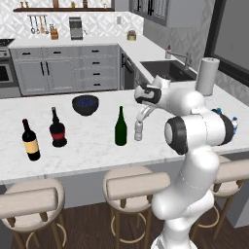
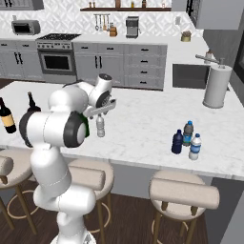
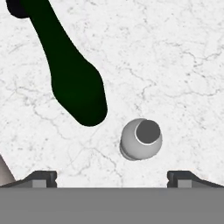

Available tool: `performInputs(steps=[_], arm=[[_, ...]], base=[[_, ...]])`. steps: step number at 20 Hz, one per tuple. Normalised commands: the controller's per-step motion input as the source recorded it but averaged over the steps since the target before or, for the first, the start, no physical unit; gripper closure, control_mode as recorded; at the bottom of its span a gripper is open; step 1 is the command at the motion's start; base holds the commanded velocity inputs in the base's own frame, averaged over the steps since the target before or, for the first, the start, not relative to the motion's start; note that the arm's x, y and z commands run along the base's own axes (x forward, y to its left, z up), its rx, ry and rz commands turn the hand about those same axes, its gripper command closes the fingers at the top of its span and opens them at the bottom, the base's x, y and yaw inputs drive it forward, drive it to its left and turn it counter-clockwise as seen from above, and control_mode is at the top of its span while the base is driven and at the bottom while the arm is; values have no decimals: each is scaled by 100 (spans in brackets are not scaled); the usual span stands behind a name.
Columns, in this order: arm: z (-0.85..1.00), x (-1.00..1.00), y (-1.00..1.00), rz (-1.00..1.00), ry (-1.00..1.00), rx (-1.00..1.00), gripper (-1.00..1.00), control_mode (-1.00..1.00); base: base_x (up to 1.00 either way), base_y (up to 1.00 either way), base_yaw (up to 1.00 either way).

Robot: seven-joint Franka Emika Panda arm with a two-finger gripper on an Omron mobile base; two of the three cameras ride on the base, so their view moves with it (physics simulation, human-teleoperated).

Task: Move the plastic bottles in the middle to the plastics group, and the glass bottles in the middle to the glass group.

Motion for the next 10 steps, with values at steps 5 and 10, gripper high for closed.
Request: performInputs(steps=[5,10], arm=[[0,16,-6,0,0,0,-100,-100],[-16,21,0,-1,0,0,-100,-100]], base=[[0,0,0],[0,0,0]])
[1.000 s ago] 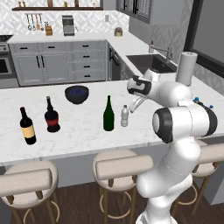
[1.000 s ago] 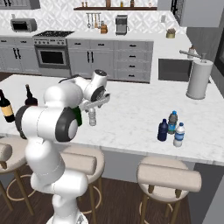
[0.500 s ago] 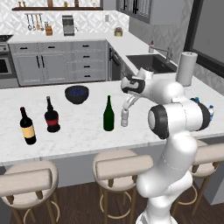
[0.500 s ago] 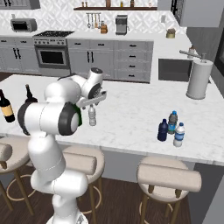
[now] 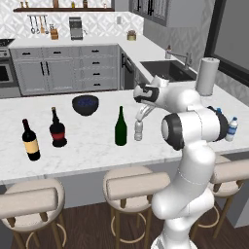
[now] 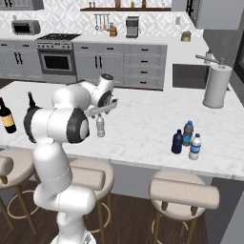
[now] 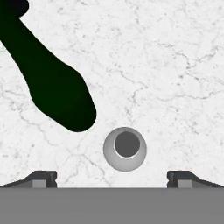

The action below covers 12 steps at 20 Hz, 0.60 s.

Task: Move the plastic bottles in the middle to the plastics group, and the glass bottles in the middle to the glass group.

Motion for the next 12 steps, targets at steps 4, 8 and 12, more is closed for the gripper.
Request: performInputs(steps=[4,8,12], arm=[[-21,21,0,0,0,0,-100,-100],[-2,9,0,0,2,0,-100,-100],[-3,0,0,0,0,0,-100,-100]], base=[[0,0,0],[0,0,0],[0,0,0]])
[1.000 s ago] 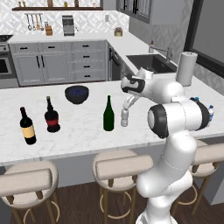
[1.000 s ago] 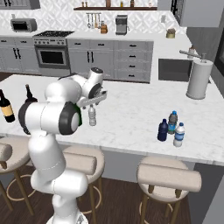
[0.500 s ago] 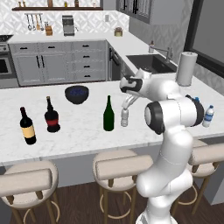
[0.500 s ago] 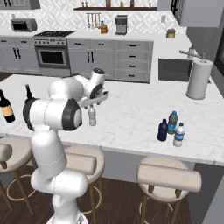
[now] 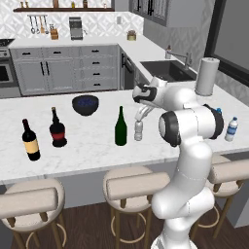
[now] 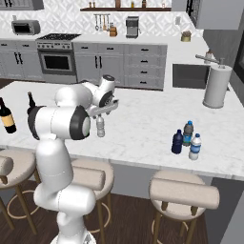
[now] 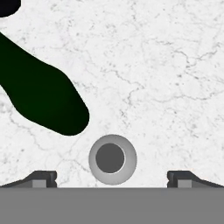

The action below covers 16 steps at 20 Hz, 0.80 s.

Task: Move the plastic bottles in the middle to the plastics group, and the glass bottles in the middle to the glass group.

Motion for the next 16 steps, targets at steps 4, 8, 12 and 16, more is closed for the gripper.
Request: performInputs(steps=[4,8,12,16], arm=[[-14,0,0,0,0,0,-100,-100],[-11,0,0,0,0,0,-100,-100],[-3,0,1,0,0,0,-100,-100],[-6,0,3,2,0,0,-100,-100]], base=[[0,0,0],[0,0,0],[0,0,0],[0,0,0]])
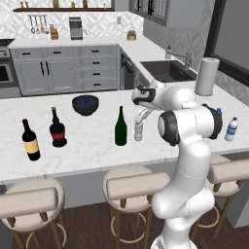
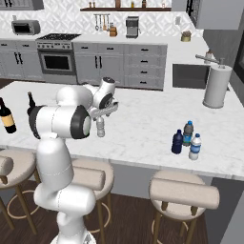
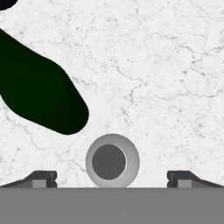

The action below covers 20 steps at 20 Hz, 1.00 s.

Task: Move the plastic bottles in the middle to the plastics group, and the glass bottles in the middle to the glass group.

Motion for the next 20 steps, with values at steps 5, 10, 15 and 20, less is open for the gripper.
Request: performInputs(steps=[5,10,15,20], arm=[[-8,0,1,3,1,0,-100,-100],[-4,0,0,3,0,0,-100,-100],[-9,0,6,6,0,0,-100,-100],[-7,1,6,4,0,0,-100,-100]], base=[[0,0,0],[0,0,0],[0,0,0],[0,0,0]])
